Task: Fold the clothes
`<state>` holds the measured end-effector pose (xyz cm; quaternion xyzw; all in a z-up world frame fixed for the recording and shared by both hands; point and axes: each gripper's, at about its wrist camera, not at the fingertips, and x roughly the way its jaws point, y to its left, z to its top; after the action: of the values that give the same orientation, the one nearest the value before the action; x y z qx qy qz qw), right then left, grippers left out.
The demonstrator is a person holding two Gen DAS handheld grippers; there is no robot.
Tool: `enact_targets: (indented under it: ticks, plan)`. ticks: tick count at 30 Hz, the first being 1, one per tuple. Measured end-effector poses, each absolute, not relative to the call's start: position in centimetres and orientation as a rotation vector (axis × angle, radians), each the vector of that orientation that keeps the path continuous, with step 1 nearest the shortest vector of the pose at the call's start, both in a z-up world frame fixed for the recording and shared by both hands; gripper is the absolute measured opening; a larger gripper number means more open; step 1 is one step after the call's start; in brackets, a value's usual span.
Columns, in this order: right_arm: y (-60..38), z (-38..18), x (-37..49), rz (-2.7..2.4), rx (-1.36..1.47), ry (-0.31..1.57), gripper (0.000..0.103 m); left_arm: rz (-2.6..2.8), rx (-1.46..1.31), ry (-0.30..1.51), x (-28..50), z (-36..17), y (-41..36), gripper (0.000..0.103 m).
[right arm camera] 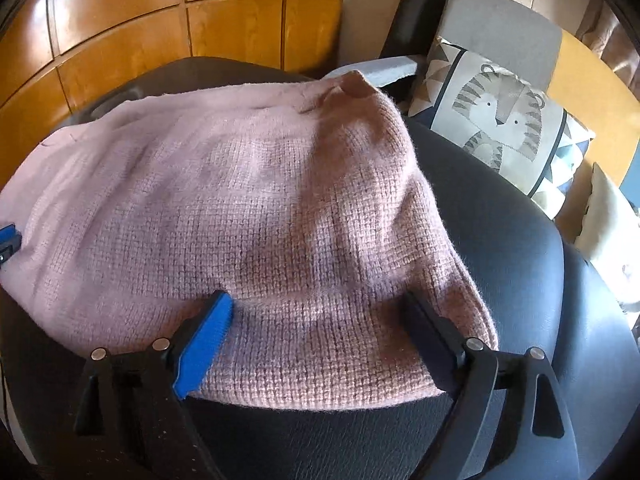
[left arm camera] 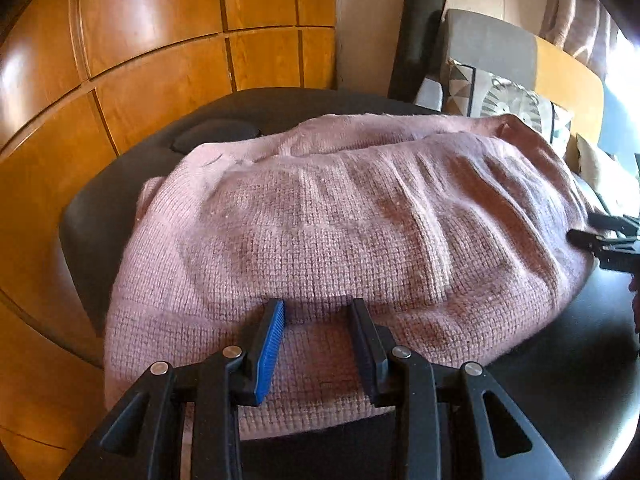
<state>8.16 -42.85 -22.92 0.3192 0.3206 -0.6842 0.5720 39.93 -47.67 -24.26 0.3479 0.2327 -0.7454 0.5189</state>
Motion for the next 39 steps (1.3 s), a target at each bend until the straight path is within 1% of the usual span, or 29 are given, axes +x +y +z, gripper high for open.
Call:
enact_targets:
  ticks: [4, 11, 17, 23, 25, 27, 31, 37, 39]
  plan:
    - [-44.5, -23.3, 7.1, -1.611, 0.754, 0.761, 0.09, -1.773, 0.841, 0.543, 38.9, -24.2, -48.8, 0.035]
    - [-47.0, -24.0, 6.3, -1.601, 0.758, 0.771, 0.092, -1.759, 0.811, 0.586, 38.5, -24.6, -49.3, 0.035]
    - [-46.2, -23.9, 6.5, -1.592, 0.753, 0.755, 0.092, -1.74, 0.831, 0.588, 38.3, -24.3, -49.4, 0.034]
    - [-44.8, -23.4, 7.3, -1.626, 0.823, 0.752, 0.092, -1.659, 0.912, 0.608, 37.3, -23.8, -49.4, 0.035]
    - [-43.9, -23.1, 7.9, -1.639, 0.808, 0.752, 0.092, -1.632, 0.939, 0.588, 36.9, -23.8, -49.2, 0.035]
    - [-43.2, -22.5, 8.4, -1.642, 0.794, 0.744, 0.092, -1.611, 0.962, 0.563, 36.5, -23.7, -48.8, 0.035]
    - [-41.8, -20.9, 9.3, -1.653, 0.776, 0.707, 0.092, -1.577, 0.935, 0.576, 37.1, -22.7, -47.8, 0.035]
    - [-40.1, -17.0, 11.9, -1.662, 0.699, 0.65, 0.092, -1.528, 0.861, 0.48, 37.4, -18.7, -45.5, 0.035]
    - [-39.6, -15.5, 13.0, -1.656, 0.656, 0.641, 0.092, -1.56, 0.824, 0.481, 37.6, -17.2, -44.8, 0.035]
